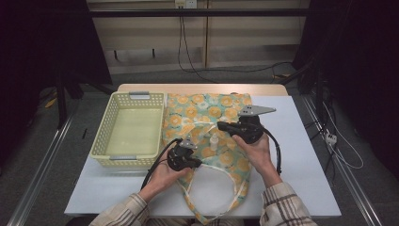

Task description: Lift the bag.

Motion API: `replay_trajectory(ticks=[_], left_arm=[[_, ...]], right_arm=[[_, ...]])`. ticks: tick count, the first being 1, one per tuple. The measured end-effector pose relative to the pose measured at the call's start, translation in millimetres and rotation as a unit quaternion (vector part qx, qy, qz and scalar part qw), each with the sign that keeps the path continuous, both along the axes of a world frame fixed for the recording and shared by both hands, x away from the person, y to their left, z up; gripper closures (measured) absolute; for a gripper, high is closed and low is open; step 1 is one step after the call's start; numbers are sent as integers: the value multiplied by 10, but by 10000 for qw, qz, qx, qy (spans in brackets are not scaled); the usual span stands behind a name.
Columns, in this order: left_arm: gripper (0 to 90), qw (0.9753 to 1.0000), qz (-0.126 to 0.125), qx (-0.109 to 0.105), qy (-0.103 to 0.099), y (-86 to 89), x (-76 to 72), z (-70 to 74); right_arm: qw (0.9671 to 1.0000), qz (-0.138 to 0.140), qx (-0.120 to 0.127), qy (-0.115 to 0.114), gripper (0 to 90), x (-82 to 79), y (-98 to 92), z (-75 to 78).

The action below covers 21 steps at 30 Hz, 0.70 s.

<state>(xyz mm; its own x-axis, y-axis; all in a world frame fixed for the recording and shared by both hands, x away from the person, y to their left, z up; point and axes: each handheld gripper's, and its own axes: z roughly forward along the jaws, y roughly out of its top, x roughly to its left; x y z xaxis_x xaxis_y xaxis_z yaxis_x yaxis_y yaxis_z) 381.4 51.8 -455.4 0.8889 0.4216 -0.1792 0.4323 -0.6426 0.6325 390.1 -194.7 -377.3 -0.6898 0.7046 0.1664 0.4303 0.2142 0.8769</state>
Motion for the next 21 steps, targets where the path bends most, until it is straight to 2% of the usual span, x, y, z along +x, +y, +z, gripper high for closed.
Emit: replay_trajectory(ticks=[5,9,14,16,17,21], left_arm=[[900,10000,0,-64,-10,2,-16,26],[900,9994,64,-339,-93,40,-36,108],[900,9981,144,-547,-247,103,-49,238],[900,9969,153,-719,-275,120,-54,299],[900,9963,203,-742,-373,123,-69,338],[900,9936,248,-962,-545,121,-110,469]], right_arm=[[10000,-29,47,77,900,15,-37,-56],[9999,-67,98,90,900,18,-75,-57],[9998,-135,128,58,900,42,-135,-41],[9997,-160,154,37,900,50,-151,-24],[9997,-170,195,30,900,50,-156,-13],[9996,-156,245,-18,900,46,-147,24]])
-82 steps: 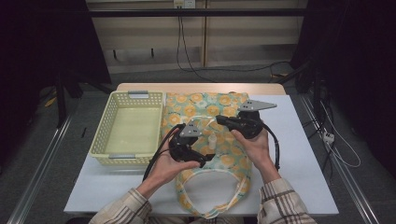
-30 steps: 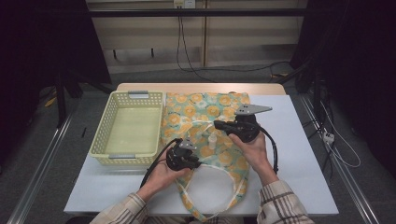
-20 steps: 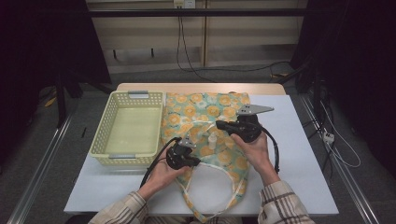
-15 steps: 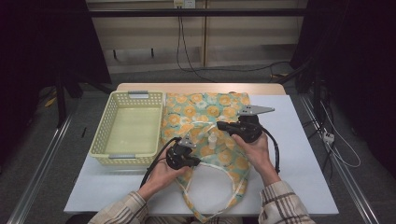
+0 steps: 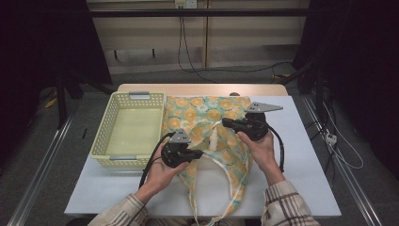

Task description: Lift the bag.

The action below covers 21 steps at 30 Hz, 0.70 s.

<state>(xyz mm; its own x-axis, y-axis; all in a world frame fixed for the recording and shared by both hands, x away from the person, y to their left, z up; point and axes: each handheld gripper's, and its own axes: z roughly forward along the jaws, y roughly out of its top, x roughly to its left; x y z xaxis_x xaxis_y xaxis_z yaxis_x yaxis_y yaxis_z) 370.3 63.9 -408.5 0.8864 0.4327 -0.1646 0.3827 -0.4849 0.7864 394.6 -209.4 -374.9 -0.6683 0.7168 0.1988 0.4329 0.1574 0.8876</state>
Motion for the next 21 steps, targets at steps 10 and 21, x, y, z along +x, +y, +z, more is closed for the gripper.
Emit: replay_trajectory(ticks=[10,21], left_arm=[[900,9974,118,-576,-412,46,20,468],[900,9913,222,-1085,-709,135,93,885]], right_arm=[[9993,-137,184,-283,900,19,-42,245],[9982,-302,241,-456,900,135,-149,525]])
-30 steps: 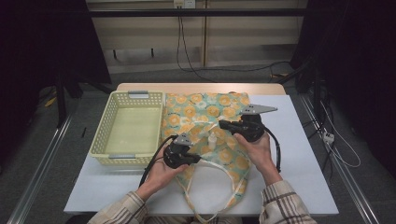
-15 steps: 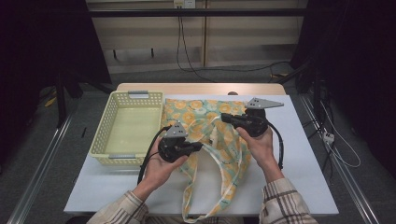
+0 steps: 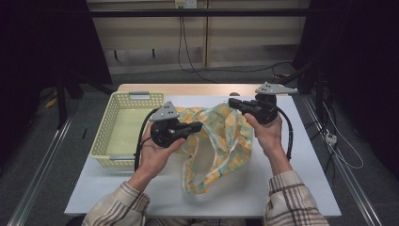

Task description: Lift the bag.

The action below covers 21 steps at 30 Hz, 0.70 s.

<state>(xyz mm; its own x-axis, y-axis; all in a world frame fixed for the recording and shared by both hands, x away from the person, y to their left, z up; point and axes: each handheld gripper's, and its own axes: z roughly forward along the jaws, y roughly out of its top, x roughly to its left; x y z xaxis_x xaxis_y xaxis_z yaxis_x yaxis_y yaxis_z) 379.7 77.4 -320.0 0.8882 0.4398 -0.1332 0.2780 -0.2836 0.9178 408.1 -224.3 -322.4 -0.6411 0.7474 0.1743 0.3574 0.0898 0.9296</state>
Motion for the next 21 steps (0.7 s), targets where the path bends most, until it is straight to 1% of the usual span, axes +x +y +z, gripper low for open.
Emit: replay_trajectory(ticks=[2,5,9,10,13,15,17,18,20,21], left_arm=[[900,9999,-24,-122,-9,13,-6,55],[900,9997,-17,-223,-89,30,-26,122],[900,9994,-41,-295,-148,31,-32,218],[900,9994,-52,-282,-204,40,-29,255],[900,9988,-5,-393,-288,86,-13,383],[900,9985,32,-418,-356,117,-1,476],[900,9980,-5,-522,-370,129,10,558],[900,9978,-37,-526,-390,130,14,597],[900,9974,-71,-542,-460,123,5,667],[900,9973,-74,-567,-466,121,-1,699]], right_arm=[[10000,-19,22,-57,900,15,-20,70],[9999,-53,39,-134,900,38,-49,159],[9997,-107,112,-167,900,85,-103,248],[9997,-138,109,-175,900,93,-111,272],[9994,-205,83,-252,900,85,-119,360],[9993,-204,32,-302,900,79,-127,421],[9991,-227,26,-352,900,89,-144,481],[9990,-261,3,-371,900,95,-153,512],[9985,-315,-156,-422,900,103,-153,578],[9984,-311,-166,-450,900,107,-157,612]])
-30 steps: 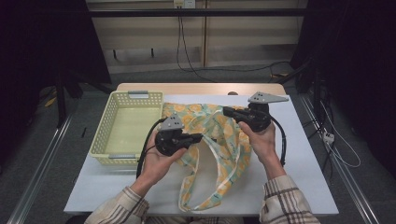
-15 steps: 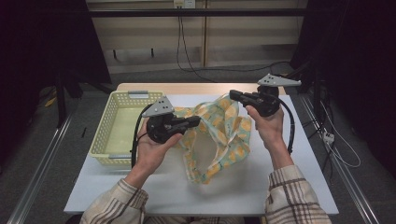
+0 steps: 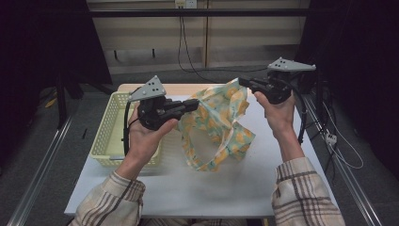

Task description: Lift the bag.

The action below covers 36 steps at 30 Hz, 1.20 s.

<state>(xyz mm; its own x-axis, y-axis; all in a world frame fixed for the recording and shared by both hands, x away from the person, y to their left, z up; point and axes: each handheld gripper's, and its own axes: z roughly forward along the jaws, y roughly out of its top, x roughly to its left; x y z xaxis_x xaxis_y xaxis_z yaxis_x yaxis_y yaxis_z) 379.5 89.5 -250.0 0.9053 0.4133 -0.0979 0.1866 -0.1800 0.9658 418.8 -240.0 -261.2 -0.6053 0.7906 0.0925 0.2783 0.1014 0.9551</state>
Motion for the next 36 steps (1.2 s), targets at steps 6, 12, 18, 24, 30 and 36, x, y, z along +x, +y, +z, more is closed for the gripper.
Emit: replay_trajectory(ticks=[6,12,18,24,30,36], left_arm=[[900,9998,-36,-213,-28,40,8,147],[900,9994,-57,-331,-78,101,-1,283],[900,9988,99,-439,-195,190,12,403],[900,9996,212,-133,-124,237,106,266],[900,9992,321,198,137,204,211,-17],[900,9977,117,582,312,159,224,-305]], right_arm=[[9997,-119,-145,-169,900,5,-92,260],[9990,-307,-221,-254,900,44,-190,498],[9983,-362,-294,-358,900,105,-143,709],[9982,-459,-334,-210,900,285,-87,560],[9974,-572,-414,111,900,538,-45,185],[9959,-678,-423,418,900,649,-73,-105]])
